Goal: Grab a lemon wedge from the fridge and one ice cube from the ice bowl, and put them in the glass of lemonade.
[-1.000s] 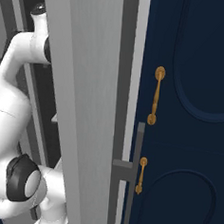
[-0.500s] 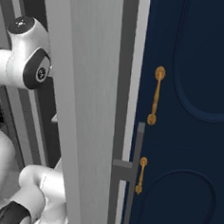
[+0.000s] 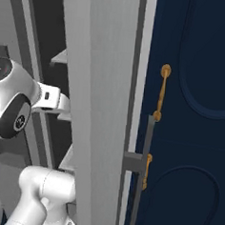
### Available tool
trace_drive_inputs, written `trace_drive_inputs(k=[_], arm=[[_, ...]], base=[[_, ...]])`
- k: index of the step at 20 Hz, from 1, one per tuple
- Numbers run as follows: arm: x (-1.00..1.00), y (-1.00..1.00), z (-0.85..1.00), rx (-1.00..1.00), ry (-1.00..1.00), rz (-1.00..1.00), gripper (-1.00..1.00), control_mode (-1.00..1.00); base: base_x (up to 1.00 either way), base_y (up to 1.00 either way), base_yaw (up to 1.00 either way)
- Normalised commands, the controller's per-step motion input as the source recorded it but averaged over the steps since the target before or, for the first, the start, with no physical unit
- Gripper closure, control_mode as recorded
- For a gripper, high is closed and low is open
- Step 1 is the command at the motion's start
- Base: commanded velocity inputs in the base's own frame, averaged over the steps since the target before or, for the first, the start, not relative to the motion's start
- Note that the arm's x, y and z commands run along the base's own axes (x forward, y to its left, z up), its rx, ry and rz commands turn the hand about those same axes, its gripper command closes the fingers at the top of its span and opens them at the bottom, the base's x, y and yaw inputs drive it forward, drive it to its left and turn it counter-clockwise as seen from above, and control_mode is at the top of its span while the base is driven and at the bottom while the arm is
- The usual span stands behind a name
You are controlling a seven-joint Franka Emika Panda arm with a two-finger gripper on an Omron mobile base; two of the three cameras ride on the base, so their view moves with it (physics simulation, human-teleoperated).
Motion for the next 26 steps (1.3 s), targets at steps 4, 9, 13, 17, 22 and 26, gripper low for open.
trace_drive_inputs(k=[4, 9, 13, 17, 22, 26], arm=[[0.00, 0.00, 0.00, 0.00, 0.00, 0.00, 1.00, 1.00], [0.00, 0.00, 0.00, 0.00, 0.00, 0.00, 1.00, 1.00], [0.00, 0.00, 0.00, 0.00, 0.00, 0.00, 1.00, 1.00], [0.00, 0.00, 0.00, 0.00, 0.00, 0.00, 1.00, 1.00], [0.00, 0.00, 0.00, 0.00, 0.00, 0.00, 1.00, 1.00], [0.00, 0.00, 0.00, 0.00, 0.00, 0.00, 1.00, 1.00]], base=[[-1.00, 0.38, 0.00], [-1.00, 0.28, 0.00], [-0.58, 0.65, 0.17], [-0.06, 0.71, 0.40], [0.00, 0.58, 0.44], [0.00, 0.46, 0.47]])
